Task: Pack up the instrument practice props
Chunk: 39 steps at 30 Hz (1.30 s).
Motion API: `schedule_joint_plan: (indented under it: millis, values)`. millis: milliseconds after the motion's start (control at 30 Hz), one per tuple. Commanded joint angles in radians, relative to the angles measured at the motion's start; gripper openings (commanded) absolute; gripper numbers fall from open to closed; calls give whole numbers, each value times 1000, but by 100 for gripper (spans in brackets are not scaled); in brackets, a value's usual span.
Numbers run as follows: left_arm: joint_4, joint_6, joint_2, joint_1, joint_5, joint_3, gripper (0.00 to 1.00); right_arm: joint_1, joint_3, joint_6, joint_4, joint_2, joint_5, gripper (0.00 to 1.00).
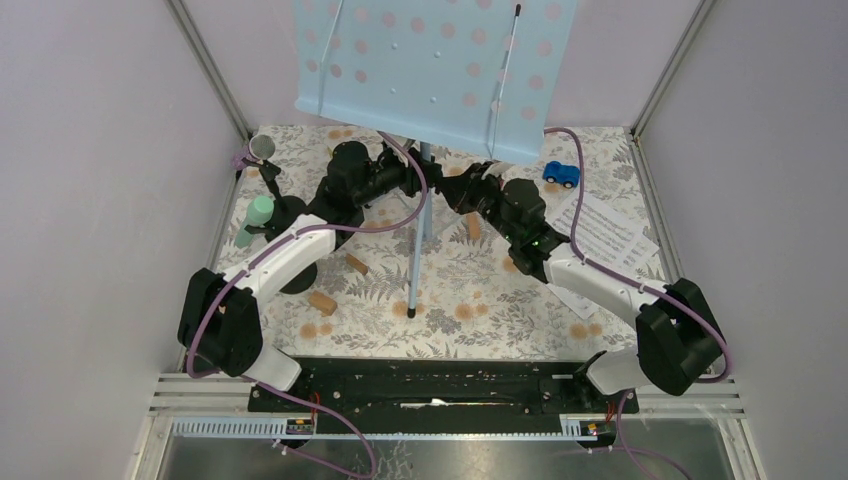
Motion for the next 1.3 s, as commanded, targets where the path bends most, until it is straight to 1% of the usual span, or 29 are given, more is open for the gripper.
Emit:
schedule_joint_plan:
  millis: [0,33,67,133,200,267,300,367,433,467,533,600,733,800,833,900,967,1033,1100,1133,1167,1200,1233,1267]
  values:
    - [-75,-63,9,-33,63,19,0,158,4,-609,-17,-32,-51,0]
    - [-73,-63,9,-34,63,19,0,173,-20,-784,-5,-38,-99,0]
    - [-73,-63,9,-33,63,18,0,189,-41,-910,-5,-44,-151,0]
    - [-73,-64,9,-32,65,18,0,228,-67,-1180,-83,-57,-217,0]
    - [-73,-63,10,-32,63,18,0,280,-70,-1440,-208,-59,-212,0]
    - [-72,-61,9,-32,61,16,0,333,-74,-1695,-322,-48,-134,0]
    - [-72,-60,8,-32,61,17,0,357,-84,-1810,-351,-39,-73,0]
    - [-71,-62,10,-32,62,17,0,396,-126,-1988,-352,-15,62,0]
    - [-71,-62,11,-31,62,17,0,420,-161,-2107,-319,14,192,2]
    - [-71,-61,11,-29,62,16,0,426,-177,-2146,-287,26,246,5]
    - [-71,-61,11,-28,60,17,0,433,-214,-2172,-183,38,300,8]
    - [-70,-64,10,-24,62,16,0,438,-241,-2159,-91,25,298,12]
    - [-66,-68,15,-18,64,16,0,441,-252,-2024,70,-36,276,21]
    - [-67,-69,17,-17,63,15,0,441,-255,-1938,121,-84,263,34]
    - [-67,-69,18,-17,63,14,0,441,-259,-1887,131,-112,250,40]
    - [-67,-69,19,-16,62,15,0,441,-278,-1767,142,-185,223,49]
    - [-67,-67,21,-16,62,15,0,441,-313,-1623,158,-244,218,52]
    - [-64,-65,20,-14,66,15,2,441,-352,-1438,197,-296,266,55]
    - [-58,-69,17,-13,64,10,7,441,-394,-1218,247,-338,395,60]
    - [-50,-74,12,-11,63,4,11,441,-408,-1101,251,-353,491,61]
    - [-40,-79,7,-9,63,0,18,441,-415,-1008,228,-370,573,62]
    - [-29,-83,0,-8,61,-7,27,440,-417,-908,169,-389,624,63]
    - [-21,-83,-10,-9,59,-15,32,440,-420,-851,102,-405,645,63]
    - [-12,-82,-19,-9,59,-19,34,441,-426,-803,52,-422,652,63]
